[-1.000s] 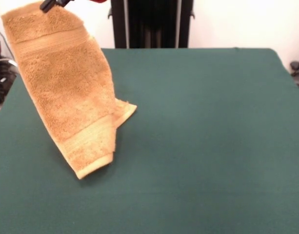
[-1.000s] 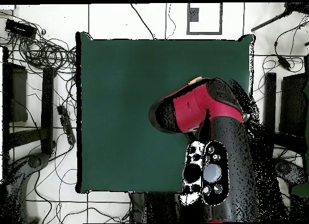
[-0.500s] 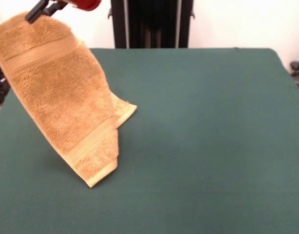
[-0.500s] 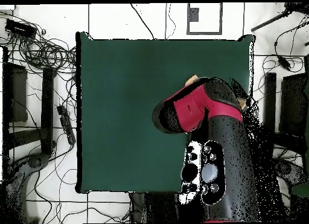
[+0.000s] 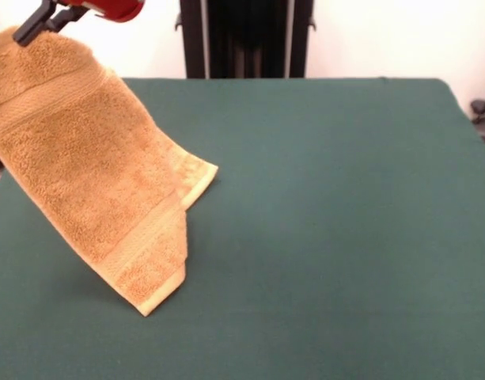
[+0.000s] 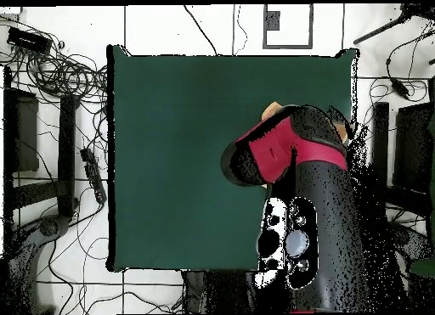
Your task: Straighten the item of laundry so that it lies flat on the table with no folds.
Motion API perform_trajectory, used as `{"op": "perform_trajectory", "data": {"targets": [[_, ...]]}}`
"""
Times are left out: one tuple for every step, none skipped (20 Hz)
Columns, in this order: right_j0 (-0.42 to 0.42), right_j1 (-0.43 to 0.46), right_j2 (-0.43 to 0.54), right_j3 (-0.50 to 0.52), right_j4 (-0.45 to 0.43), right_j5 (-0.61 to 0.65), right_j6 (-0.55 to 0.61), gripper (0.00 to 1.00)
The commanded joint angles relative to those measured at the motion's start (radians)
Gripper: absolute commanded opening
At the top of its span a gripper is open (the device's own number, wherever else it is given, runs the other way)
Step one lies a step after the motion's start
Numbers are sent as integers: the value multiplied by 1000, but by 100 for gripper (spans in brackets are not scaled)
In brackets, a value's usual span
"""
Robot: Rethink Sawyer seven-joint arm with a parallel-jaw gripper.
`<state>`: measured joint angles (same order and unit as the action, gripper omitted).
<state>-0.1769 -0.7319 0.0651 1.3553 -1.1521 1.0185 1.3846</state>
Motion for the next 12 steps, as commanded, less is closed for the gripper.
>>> {"op": "perform_trajectory", "data": {"targets": [[6,35,95,-7,-48,-62,-372,0],[8,34,92,-6,-49,-62,-376,0],[9,32,90,-7,-51,-64,-381,0],[11,33,87,-6,-50,-64,-377,0],[11,33,85,-8,-51,-66,-371,0],[12,34,83,-8,-51,-69,-367,0],[11,34,82,-11,-50,-68,-373,0],[11,33,82,-11,-49,-69,-374,0],[10,31,82,-13,-49,-70,-386,0],[10,29,82,-14,-50,-72,-395,0],[7,25,82,-13,-48,-74,-405,0],[7,23,81,-14,-49,-77,-411,0]]}}
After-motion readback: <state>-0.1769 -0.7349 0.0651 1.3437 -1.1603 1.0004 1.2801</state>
